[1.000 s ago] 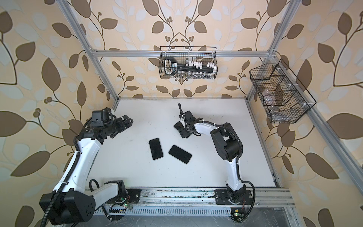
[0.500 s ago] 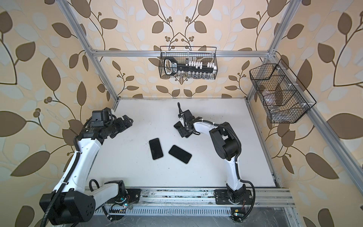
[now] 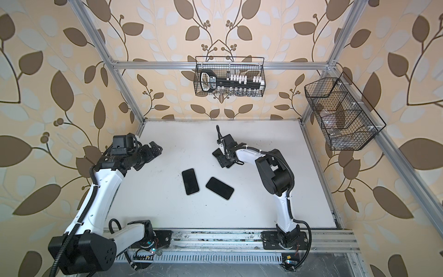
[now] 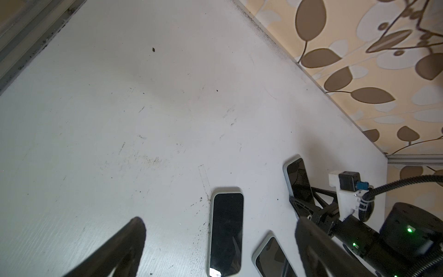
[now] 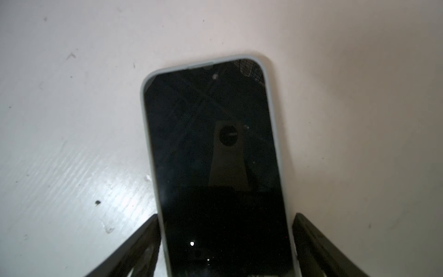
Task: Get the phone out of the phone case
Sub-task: 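Close the right gripper on the cased phone's near end, then lift the cased phone with the right gripper while the left gripper approaches it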
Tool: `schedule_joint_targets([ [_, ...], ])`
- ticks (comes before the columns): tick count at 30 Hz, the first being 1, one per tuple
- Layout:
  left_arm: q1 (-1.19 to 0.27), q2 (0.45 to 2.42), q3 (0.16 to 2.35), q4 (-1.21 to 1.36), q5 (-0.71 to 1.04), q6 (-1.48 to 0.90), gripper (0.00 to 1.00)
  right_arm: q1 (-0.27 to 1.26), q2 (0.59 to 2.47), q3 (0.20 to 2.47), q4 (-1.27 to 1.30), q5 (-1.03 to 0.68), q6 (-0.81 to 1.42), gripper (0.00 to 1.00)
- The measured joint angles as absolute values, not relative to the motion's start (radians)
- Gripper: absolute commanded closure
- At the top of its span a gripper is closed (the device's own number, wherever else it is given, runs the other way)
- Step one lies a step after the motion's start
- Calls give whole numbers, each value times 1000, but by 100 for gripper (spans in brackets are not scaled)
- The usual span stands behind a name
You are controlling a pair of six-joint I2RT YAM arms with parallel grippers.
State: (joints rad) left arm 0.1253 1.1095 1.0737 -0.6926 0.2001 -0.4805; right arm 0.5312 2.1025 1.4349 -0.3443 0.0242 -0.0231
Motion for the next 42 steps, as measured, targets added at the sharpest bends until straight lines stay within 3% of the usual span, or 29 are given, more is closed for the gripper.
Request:
schedule_joint_targets([
  [6, 125, 1077, 1063, -701, 208, -523, 1, 532, 2093, 1411, -306, 22, -23, 27],
  [26, 104, 1064, 982, -656, 335, -614, 1, 487, 2009, 1335, -344, -68, 27, 30],
  [42, -238, 1301, 910, -341, 354, -773, 1, 434, 1924, 1256, -337, -214, 71, 31],
])
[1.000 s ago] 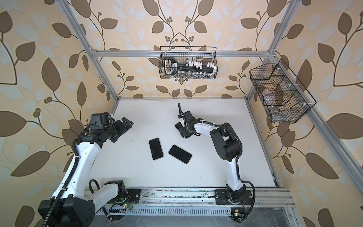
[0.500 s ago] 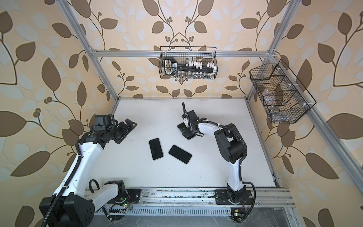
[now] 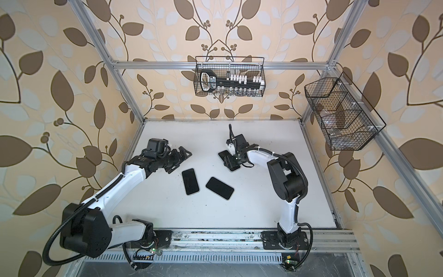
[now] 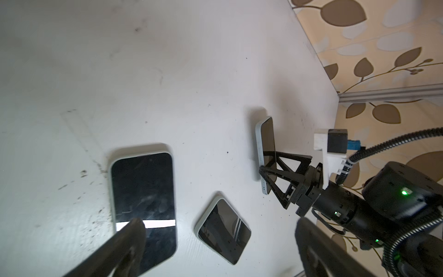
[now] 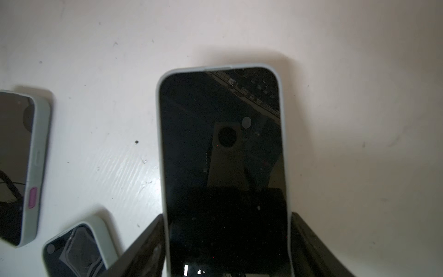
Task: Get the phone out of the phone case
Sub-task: 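Lift the cased phone with the right gripper while the left gripper approaches it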
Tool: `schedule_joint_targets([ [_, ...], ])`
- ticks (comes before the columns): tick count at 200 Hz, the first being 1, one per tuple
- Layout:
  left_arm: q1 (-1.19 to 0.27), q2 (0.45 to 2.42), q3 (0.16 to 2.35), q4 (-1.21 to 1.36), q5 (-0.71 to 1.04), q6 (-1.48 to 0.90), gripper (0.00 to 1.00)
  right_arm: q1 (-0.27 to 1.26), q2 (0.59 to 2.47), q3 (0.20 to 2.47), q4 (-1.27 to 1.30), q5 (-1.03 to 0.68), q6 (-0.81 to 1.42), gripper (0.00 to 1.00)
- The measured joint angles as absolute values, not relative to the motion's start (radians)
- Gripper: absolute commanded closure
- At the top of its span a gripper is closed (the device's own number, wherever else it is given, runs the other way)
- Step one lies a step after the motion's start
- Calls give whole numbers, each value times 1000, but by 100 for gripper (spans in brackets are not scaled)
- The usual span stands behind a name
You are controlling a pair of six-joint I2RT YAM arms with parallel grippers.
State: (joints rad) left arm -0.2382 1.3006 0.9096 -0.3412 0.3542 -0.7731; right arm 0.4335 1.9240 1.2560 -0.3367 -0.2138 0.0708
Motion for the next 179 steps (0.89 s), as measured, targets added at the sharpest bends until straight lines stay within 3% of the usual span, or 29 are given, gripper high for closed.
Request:
schedule_joint_targets([
  [64, -407, 1511, 941, -155, 367, -854, 4, 424, 1797, 1203, -350, -316, 112, 31],
  [179, -491, 1562, 966, 87, 357, -1005, 33, 449, 1675, 1199, -368, -419, 176, 31],
])
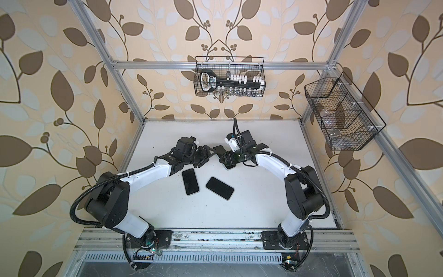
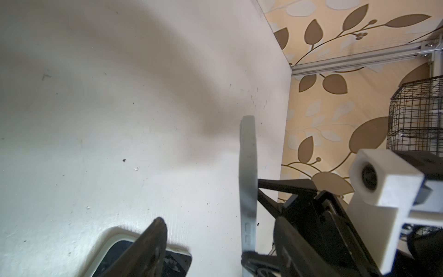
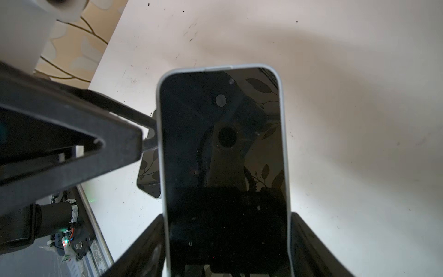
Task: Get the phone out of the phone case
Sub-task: 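Lift the cased phone with the right gripper while the left gripper approaches it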
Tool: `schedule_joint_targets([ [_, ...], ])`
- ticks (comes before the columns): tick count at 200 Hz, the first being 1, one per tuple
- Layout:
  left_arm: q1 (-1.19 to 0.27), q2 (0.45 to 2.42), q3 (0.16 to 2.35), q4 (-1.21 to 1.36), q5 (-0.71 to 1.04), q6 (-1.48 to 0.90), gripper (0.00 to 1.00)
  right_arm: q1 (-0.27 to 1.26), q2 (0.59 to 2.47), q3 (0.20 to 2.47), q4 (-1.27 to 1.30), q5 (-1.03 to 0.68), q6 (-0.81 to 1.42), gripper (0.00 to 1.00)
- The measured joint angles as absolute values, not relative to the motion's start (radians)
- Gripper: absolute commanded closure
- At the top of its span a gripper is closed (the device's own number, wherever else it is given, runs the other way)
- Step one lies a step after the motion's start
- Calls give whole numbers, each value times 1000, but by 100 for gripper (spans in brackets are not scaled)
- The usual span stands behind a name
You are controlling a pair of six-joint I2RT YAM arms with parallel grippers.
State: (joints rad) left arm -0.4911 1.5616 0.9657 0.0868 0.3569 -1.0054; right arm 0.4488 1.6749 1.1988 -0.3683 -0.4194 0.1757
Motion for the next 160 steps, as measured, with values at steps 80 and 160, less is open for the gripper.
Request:
schedule_joint_targets([
  [80, -505, 1595, 971, 153, 349, -1058, 69, 471, 1645, 1182, -372, -427, 197, 31],
  [160, -506, 1602, 971, 187, 339, -1093, 85, 487, 1644, 1176, -371, -429, 212, 32],
])
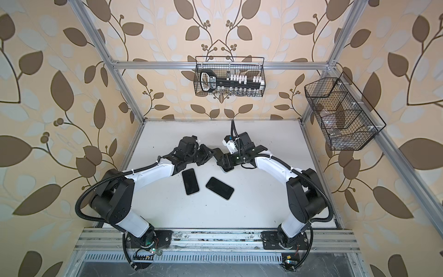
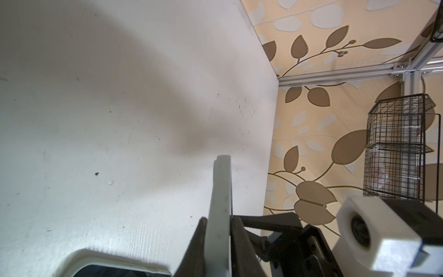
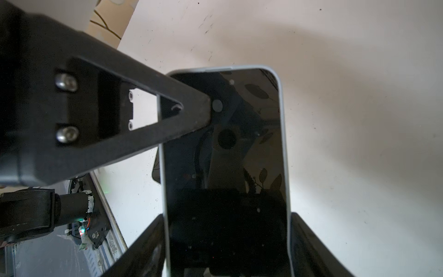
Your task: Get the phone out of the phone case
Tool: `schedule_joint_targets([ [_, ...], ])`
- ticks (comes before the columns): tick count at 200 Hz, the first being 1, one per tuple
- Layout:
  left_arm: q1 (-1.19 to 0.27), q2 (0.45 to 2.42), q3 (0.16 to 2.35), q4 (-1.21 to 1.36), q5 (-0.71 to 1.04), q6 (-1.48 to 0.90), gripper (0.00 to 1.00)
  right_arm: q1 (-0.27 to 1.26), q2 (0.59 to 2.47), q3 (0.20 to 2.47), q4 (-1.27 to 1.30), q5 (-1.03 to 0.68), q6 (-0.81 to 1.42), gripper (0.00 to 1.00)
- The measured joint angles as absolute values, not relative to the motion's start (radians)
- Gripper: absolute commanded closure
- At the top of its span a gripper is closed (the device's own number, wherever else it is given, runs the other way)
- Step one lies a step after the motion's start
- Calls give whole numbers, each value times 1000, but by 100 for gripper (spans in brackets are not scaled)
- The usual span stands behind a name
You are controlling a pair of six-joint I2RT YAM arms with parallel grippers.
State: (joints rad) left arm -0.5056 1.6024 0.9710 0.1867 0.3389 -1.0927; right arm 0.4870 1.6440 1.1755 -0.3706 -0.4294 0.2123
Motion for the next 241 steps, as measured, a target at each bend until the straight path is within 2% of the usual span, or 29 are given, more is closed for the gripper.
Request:
schedule_joint_targets([
  [18, -509, 1608, 971, 203, 340, -1103, 90, 487, 1644, 1174, -371, -429, 221, 32],
  [38, -510, 1612, 971, 209, 340, -1107, 100, 486, 1644, 1173, -371, -427, 228, 32],
  [52, -510, 1612, 971, 210, 341, -1106, 100, 486, 1644, 1173, -370, -427, 229, 30],
  [84, -510, 1612, 972, 210, 342, -1105, 100, 485, 1642, 1166, -360, -428, 239, 19],
  [122, -512, 1611, 973, 187, 332, -1077, 100, 449, 1595, 1156, -335, -482, 267, 15],
  [165, -512, 1568, 973, 188, 298, -1051, 100, 360, 1464, 1132, -285, -575, 330, 17],
  [197, -512, 1531, 973, 264, 277, -1059, 100, 301, 1358, 1020, -198, -641, 421, 18],
  [241, -512, 1529, 970, 448, 278, -1107, 100, 272, 1224, 827, -75, -671, 552, 27],
])
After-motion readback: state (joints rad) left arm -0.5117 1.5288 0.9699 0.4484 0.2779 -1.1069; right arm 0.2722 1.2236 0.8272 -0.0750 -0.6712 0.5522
